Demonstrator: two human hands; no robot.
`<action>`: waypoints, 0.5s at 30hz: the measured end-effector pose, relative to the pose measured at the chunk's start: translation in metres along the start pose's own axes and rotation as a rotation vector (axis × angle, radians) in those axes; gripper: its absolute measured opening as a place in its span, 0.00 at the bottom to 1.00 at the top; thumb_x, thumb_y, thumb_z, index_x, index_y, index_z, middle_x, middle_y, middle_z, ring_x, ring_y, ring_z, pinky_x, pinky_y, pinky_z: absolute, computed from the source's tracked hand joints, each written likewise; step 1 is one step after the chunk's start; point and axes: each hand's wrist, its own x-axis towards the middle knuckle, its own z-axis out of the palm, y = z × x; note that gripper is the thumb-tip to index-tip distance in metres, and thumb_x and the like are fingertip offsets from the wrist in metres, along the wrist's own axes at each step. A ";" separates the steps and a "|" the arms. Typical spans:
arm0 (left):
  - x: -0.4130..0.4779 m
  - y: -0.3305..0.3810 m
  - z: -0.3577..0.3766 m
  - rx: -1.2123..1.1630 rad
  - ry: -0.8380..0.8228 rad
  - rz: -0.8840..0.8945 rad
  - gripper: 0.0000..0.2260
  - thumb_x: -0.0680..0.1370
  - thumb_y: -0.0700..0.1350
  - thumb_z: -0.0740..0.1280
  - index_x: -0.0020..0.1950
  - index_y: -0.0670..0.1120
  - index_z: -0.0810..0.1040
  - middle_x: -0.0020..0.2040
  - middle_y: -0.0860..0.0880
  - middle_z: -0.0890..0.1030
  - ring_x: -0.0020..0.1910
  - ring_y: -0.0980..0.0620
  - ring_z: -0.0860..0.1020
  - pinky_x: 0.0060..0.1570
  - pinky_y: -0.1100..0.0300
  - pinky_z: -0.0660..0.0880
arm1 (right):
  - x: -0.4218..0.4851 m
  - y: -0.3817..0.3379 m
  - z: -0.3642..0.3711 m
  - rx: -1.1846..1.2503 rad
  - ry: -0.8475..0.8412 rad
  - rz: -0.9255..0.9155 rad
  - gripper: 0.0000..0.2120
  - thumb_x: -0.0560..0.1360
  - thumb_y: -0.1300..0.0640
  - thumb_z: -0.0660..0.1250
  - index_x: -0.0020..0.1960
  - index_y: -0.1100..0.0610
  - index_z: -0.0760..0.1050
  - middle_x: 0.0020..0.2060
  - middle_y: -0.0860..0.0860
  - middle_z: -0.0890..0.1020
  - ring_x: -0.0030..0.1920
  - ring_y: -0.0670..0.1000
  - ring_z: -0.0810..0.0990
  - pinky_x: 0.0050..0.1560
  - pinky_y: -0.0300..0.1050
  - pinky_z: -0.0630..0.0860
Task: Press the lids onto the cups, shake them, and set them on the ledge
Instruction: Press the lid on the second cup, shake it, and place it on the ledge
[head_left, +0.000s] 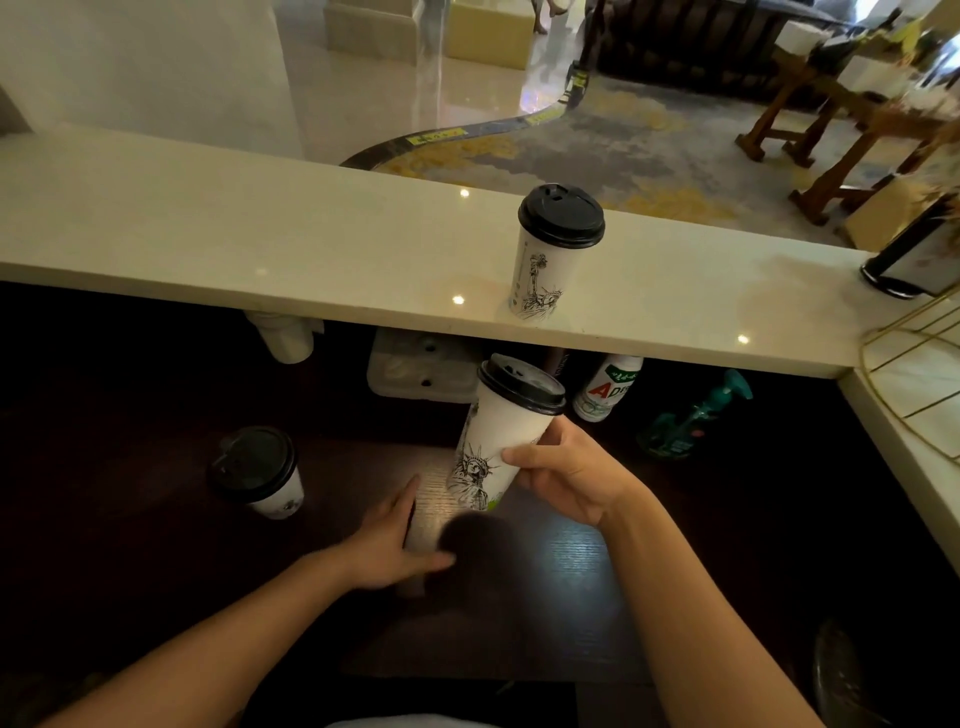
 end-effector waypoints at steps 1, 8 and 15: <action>-0.004 0.013 -0.011 -0.233 -0.014 0.095 0.60 0.59 0.70 0.74 0.79 0.54 0.42 0.81 0.47 0.49 0.79 0.46 0.51 0.76 0.50 0.52 | 0.000 -0.001 0.000 -0.011 -0.004 0.004 0.37 0.67 0.73 0.73 0.74 0.67 0.66 0.67 0.69 0.77 0.65 0.64 0.80 0.58 0.53 0.82; -0.037 0.070 -0.077 -0.544 0.095 0.391 0.32 0.70 0.40 0.76 0.71 0.51 0.69 0.62 0.53 0.80 0.60 0.59 0.79 0.61 0.61 0.75 | 0.014 -0.020 0.018 -0.122 -0.071 0.002 0.31 0.68 0.76 0.71 0.69 0.63 0.72 0.65 0.65 0.79 0.65 0.63 0.81 0.61 0.55 0.81; -0.043 0.086 -0.141 -0.564 0.474 0.451 0.29 0.69 0.40 0.77 0.68 0.48 0.72 0.62 0.50 0.80 0.60 0.53 0.80 0.62 0.48 0.76 | 0.047 -0.063 0.072 -0.483 0.017 -0.250 0.29 0.73 0.65 0.75 0.71 0.52 0.75 0.61 0.57 0.84 0.62 0.58 0.83 0.60 0.54 0.81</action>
